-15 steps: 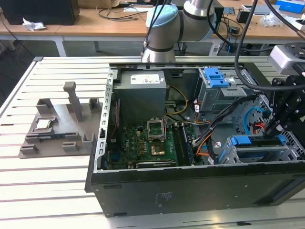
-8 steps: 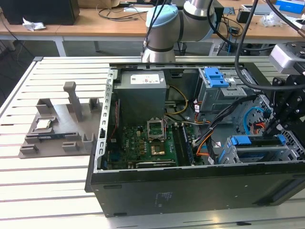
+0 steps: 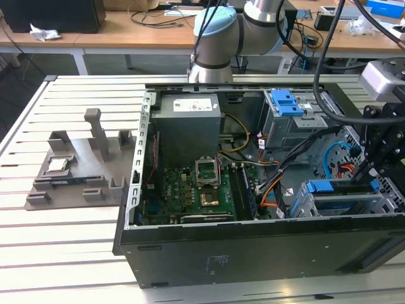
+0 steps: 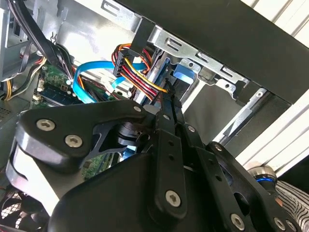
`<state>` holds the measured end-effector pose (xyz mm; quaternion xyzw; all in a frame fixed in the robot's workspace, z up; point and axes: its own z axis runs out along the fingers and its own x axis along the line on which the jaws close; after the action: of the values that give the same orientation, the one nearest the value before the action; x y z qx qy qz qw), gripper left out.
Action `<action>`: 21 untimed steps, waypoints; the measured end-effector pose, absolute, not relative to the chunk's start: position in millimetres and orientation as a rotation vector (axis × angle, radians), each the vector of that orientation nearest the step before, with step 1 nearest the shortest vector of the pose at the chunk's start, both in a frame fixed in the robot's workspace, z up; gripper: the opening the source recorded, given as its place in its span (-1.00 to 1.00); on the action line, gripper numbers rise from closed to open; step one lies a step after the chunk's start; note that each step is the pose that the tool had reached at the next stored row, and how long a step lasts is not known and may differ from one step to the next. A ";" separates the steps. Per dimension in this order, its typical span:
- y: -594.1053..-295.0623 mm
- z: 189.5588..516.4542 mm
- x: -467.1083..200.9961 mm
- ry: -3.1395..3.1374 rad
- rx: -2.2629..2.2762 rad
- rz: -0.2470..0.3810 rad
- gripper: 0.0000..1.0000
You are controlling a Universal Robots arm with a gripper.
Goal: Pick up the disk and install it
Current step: 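Insert the first disk wire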
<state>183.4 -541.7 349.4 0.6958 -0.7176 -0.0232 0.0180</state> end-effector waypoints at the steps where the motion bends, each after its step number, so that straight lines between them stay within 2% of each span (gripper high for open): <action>1: -541.6 349.1 183.2 -2.229 2.161 -0.073 -0.68; 21: -535.7 342.9 183.0 -2.229 2.161 -0.072 -0.68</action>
<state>183.0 -535.7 342.9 0.6958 -0.7176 -0.0233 0.0180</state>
